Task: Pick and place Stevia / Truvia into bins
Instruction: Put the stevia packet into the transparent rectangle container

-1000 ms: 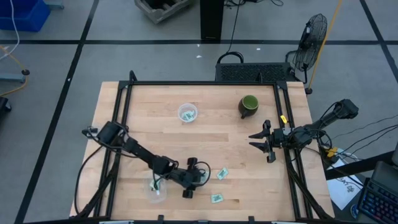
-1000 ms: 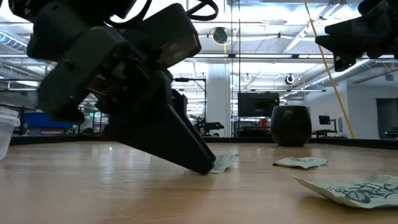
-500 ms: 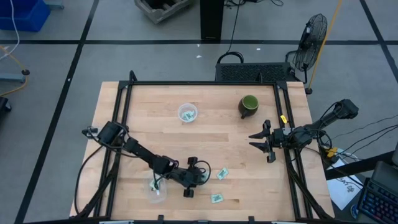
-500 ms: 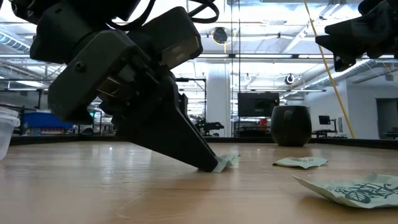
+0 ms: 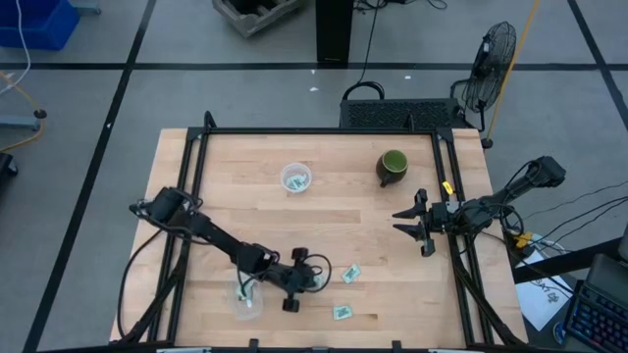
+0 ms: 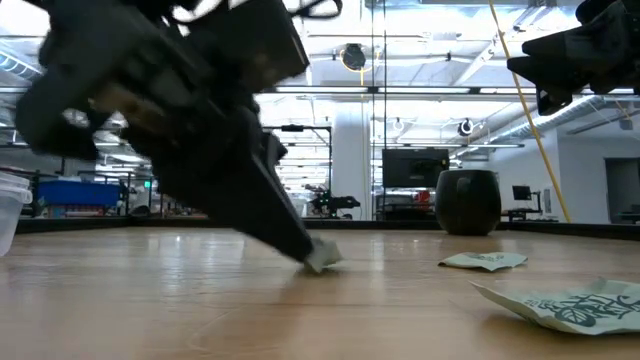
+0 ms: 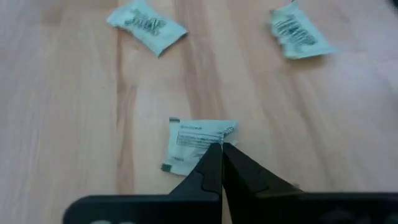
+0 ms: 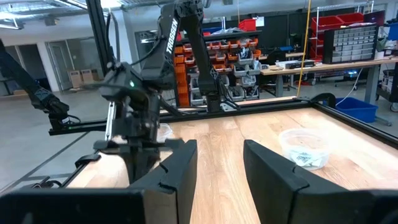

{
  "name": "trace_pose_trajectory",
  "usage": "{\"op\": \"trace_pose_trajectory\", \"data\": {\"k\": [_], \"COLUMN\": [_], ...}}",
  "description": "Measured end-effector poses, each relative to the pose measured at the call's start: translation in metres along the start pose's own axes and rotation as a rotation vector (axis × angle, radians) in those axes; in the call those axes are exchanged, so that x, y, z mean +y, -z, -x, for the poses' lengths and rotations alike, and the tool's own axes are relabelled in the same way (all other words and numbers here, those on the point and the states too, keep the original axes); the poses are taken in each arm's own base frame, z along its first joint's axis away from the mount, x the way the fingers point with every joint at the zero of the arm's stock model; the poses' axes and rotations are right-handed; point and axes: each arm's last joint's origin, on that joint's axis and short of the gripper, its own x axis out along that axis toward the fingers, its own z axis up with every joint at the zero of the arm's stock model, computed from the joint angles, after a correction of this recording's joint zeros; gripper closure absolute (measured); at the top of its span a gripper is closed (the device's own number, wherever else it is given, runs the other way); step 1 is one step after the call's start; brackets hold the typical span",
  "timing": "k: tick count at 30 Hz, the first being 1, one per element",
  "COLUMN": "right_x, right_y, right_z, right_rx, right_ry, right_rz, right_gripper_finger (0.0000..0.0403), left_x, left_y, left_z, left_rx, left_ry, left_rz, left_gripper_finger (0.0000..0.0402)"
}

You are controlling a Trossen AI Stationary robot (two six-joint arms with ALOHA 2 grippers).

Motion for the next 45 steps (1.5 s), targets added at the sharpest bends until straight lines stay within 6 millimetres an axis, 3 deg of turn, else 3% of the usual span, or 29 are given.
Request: {"op": "trace_pose_trajectory", "data": {"k": [7,11,18,27,34,40,45], "right_x": [0.0,0.0,0.0,0.0,0.0,0.0,0.0], "right_y": [0.0,0.0,0.0,0.0,0.0,0.0,0.0], "right_z": [0.0,0.0,0.0,0.0,0.0,0.0,0.0], "right_rx": [-0.001,0.0,-0.001,0.0,0.0,0.001,0.0], "right_ry": [0.0,0.0,0.0,0.0,0.0,0.0,0.0], "right_rz": [-0.001,0.0,-0.001,0.0,0.0,0.0,0.0], "right_gripper_finger": [0.0279,0.0279,0.0279,0.0279,0.028,0.028,0.028], "left_x": [-0.008,-0.018,-0.05,-0.086,-0.094,-0.096,-0.094], "left_y": [-0.01,-0.01,0.003,0.012,0.034,0.047,0.059], "left_z": [0.034,0.061,0.113,0.17,0.176,0.165,0.149], "left_rx": [0.044,0.123,0.271,0.163,0.188,0.273,0.341], "left_ry": [-0.002,0.01,0.07,0.028,-0.136,-0.189,-0.277], "left_rz": [0.032,0.049,0.136,0.152,0.167,0.221,0.239], "left_gripper_finger": [0.0372,0.0382,0.0386,0.039,0.0384,0.0397,0.0365]}}
